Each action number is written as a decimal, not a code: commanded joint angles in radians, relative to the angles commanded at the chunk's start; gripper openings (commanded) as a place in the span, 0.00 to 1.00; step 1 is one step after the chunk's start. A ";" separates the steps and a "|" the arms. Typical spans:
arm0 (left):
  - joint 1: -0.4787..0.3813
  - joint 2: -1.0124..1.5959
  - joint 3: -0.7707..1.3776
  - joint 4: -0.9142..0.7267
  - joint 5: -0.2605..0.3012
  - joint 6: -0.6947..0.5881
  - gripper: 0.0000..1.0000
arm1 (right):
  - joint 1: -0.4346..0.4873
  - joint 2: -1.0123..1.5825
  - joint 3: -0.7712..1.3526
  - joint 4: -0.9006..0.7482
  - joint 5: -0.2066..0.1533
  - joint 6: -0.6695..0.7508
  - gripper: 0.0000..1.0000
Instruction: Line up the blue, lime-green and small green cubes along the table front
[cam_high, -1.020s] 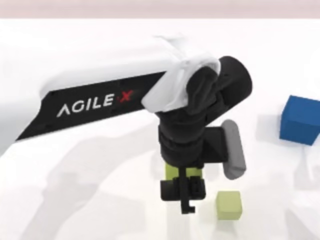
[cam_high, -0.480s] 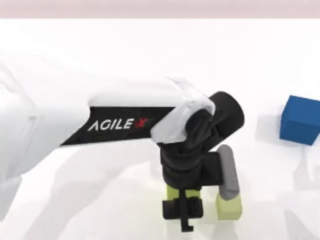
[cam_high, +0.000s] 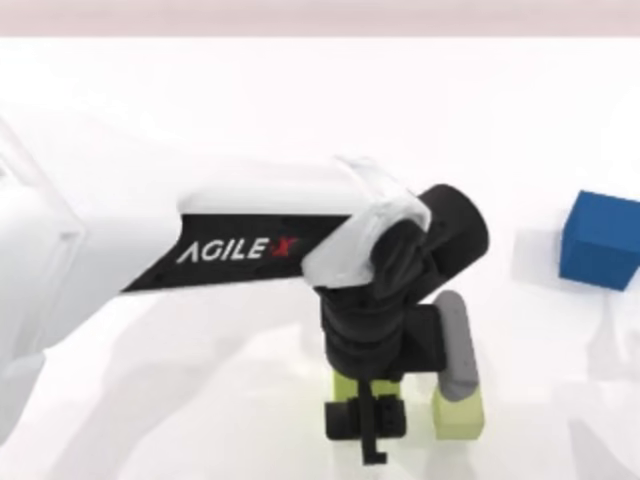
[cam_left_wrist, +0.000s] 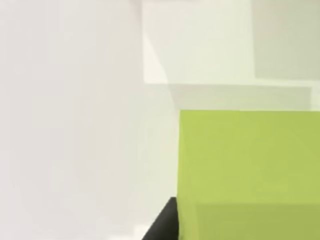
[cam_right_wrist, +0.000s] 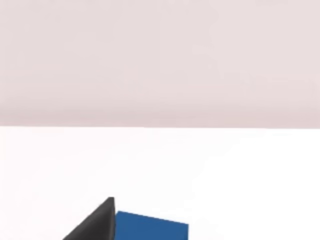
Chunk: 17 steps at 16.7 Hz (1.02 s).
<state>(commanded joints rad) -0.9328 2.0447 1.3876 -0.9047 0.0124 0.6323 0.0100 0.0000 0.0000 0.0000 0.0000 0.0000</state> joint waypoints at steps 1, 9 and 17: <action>0.000 0.000 0.000 0.000 0.000 0.000 0.45 | 0.000 0.000 0.000 0.000 0.000 0.000 1.00; 0.000 0.000 0.000 0.000 0.000 0.000 1.00 | 0.000 0.000 0.000 0.000 0.000 0.000 1.00; 0.002 -0.001 0.000 0.000 0.000 0.000 1.00 | 0.000 0.000 0.000 0.000 0.000 0.000 1.00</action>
<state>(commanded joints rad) -0.9311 2.0439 1.3878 -0.9049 0.0124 0.6324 0.0100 0.0000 0.0000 0.0000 0.0000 0.0000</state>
